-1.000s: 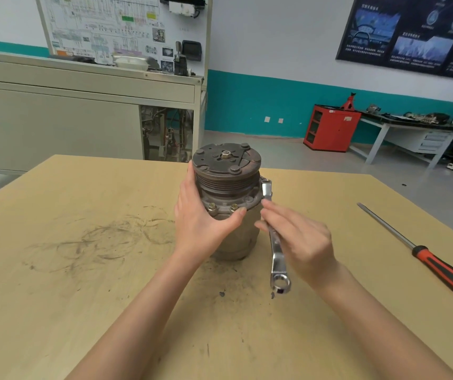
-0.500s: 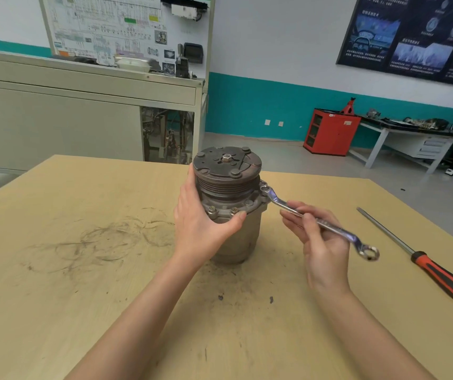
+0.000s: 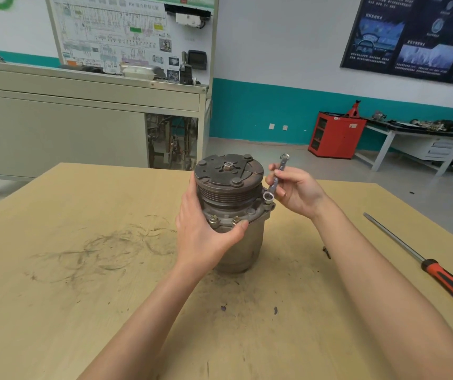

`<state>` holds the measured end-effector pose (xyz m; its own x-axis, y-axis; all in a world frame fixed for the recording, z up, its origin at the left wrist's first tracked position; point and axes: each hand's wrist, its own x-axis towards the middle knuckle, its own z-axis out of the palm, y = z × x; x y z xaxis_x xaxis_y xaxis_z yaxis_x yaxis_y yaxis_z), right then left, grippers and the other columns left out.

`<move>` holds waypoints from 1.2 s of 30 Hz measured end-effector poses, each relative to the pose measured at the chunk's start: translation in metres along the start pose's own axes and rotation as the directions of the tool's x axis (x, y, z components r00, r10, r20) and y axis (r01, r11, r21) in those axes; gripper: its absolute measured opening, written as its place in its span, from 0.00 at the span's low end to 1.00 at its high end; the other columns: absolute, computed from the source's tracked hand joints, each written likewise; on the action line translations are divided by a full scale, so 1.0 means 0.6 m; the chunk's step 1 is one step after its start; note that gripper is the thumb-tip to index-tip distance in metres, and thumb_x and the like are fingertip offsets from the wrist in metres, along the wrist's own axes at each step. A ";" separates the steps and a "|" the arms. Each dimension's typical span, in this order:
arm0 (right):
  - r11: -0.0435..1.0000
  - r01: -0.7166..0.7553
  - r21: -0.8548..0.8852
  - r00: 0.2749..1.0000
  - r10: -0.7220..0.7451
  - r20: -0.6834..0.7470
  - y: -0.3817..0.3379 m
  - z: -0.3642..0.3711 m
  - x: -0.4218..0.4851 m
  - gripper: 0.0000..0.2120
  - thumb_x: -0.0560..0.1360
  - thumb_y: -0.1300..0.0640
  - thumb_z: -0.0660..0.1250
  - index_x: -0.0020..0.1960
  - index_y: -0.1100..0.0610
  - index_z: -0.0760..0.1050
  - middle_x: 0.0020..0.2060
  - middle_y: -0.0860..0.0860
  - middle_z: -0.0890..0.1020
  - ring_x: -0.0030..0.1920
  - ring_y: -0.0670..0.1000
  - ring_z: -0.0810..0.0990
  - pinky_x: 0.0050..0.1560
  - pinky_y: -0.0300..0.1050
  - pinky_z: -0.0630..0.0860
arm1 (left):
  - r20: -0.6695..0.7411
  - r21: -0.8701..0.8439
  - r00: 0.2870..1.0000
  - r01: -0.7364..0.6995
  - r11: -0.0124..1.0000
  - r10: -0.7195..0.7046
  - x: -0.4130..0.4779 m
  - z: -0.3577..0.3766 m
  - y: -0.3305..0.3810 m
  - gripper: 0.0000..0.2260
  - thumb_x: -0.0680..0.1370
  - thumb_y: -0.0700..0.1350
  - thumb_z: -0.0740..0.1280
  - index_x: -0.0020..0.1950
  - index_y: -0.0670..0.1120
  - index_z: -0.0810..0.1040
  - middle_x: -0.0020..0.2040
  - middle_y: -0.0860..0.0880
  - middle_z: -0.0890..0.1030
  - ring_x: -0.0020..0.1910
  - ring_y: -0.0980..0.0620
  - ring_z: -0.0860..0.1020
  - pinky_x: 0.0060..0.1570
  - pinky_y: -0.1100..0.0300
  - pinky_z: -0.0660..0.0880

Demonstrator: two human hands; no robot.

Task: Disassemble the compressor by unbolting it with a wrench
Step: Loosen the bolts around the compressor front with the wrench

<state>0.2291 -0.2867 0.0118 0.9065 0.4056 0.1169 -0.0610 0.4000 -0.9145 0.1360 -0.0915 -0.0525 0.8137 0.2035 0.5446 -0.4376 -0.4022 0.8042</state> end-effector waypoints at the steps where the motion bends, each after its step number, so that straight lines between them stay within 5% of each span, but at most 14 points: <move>1: 0.999 0.013 0.036 1.000 -0.013 -0.012 0.000 0.001 0.000 0.04 0.73 0.64 0.58 0.48 0.60 0.68 0.31 0.55 0.80 0.23 0.47 0.74 0.26 0.35 0.72 | 0.001 0.001 1.000 0.001 1.000 -0.001 0.000 0.000 0.000 0.51 0.61 0.66 0.70 0.79 0.55 0.50 0.71 0.58 0.62 0.73 0.57 0.61 0.72 0.42 0.62; 5: 0.950 0.248 0.188 0.951 -0.201 -0.236 -0.025 0.010 -0.018 0.08 0.80 0.64 0.55 0.45 0.60 0.70 0.33 0.55 0.82 0.27 0.45 0.77 0.28 0.32 0.74 | 0.001 -0.001 1.000 0.011 1.000 -0.011 -0.001 -0.001 0.000 0.51 0.61 0.66 0.70 0.79 0.55 0.50 0.71 0.59 0.62 0.72 0.59 0.60 0.72 0.44 0.62; 9: 0.811 0.473 -0.345 0.745 -0.577 -0.335 -0.022 0.040 -0.075 0.08 0.81 0.61 0.59 0.44 0.59 0.72 0.37 0.54 0.85 0.33 0.50 0.83 0.34 0.37 0.78 | 0.006 -0.009 1.000 0.018 1.000 -0.018 -0.002 -0.001 0.001 0.52 0.61 0.66 0.69 0.79 0.55 0.49 0.69 0.62 0.61 0.71 0.62 0.60 0.73 0.44 0.62; 12: 0.528 0.528 -0.665 0.571 -0.801 -0.182 0.030 0.067 -0.121 0.06 0.78 0.58 0.65 0.44 0.59 0.76 0.36 0.50 0.85 0.34 0.51 0.84 0.35 0.42 0.81 | 0.000 -0.001 1.000 0.019 1.000 -0.019 -0.003 -0.001 0.002 0.52 0.61 0.66 0.69 0.79 0.54 0.49 0.73 0.56 0.62 0.73 0.58 0.61 0.72 0.43 0.62; 15: 0.121 0.539 -0.834 0.467 -0.866 0.176 0.074 0.082 -0.149 0.14 0.77 0.52 0.66 0.45 0.63 0.81 0.41 0.51 0.84 0.38 0.47 0.84 0.41 0.40 0.81 | -0.003 0.004 1.000 0.018 1.000 -0.018 -0.004 -0.002 0.004 0.52 0.61 0.66 0.69 0.79 0.53 0.50 0.74 0.53 0.63 0.73 0.56 0.61 0.72 0.43 0.61; 18: -0.377 0.468 -0.799 0.301 -0.782 0.545 0.095 0.083 -0.162 0.16 0.77 0.55 0.67 0.41 0.68 0.82 0.41 0.57 0.85 0.40 0.50 0.85 0.44 0.37 0.79 | -0.005 0.011 1.000 0.027 1.000 -0.026 -0.004 -0.003 0.006 0.52 0.61 0.66 0.69 0.79 0.53 0.50 0.73 0.54 0.64 0.73 0.56 0.62 0.72 0.43 0.61; 20: -0.499 0.404 -0.767 0.267 -0.737 0.621 0.101 0.082 -0.165 0.15 0.77 0.57 0.67 0.39 0.68 0.82 0.40 0.58 0.85 0.40 0.52 0.85 0.41 0.40 0.81 | -0.002 0.014 1.000 0.026 1.000 -0.026 -0.004 -0.002 0.006 0.52 0.61 0.67 0.69 0.79 0.54 0.50 0.73 0.55 0.63 0.72 0.56 0.62 0.72 0.43 0.61; 25: -0.572 0.357 -0.738 0.290 -0.683 0.670 0.119 0.071 -0.170 0.11 0.72 0.61 0.70 0.42 0.71 0.81 0.44 0.63 0.84 0.39 0.55 0.85 0.35 0.46 0.82 | 0.004 0.009 1.000 0.018 1.000 -0.018 -0.005 -0.004 0.007 0.52 0.61 0.67 0.69 0.79 0.53 0.50 0.73 0.54 0.63 0.73 0.55 0.62 0.72 0.42 0.61; 32: -0.499 0.386 -0.776 0.350 -0.699 0.624 0.134 0.061 -0.174 0.10 0.74 0.64 0.68 0.47 0.73 0.80 0.48 0.65 0.82 0.45 0.59 0.84 0.41 0.51 0.82 | 0.004 0.002 1.000 0.022 1.000 -0.022 -0.004 -0.004 0.008 0.52 0.61 0.67 0.69 0.79 0.52 0.51 0.72 0.55 0.63 0.73 0.56 0.62 0.72 0.42 0.61; 36: -0.291 0.415 -0.862 0.358 -0.819 0.448 0.139 0.061 -0.182 0.13 0.79 0.61 0.63 0.45 0.70 0.80 0.50 0.61 0.83 0.49 0.55 0.82 0.50 0.49 0.78 | 0.006 -0.006 1.000 0.020 1.000 -0.019 -0.004 -0.004 0.008 0.52 0.61 0.66 0.70 0.79 0.52 0.51 0.72 0.56 0.63 0.73 0.56 0.61 0.72 0.42 0.61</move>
<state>0.1098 -0.2675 -0.0631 0.1876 0.1861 0.9645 0.7537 -0.6569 -0.0198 0.1309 -0.0918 -0.0493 0.8244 0.2056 0.5273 -0.4239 -0.3929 0.8160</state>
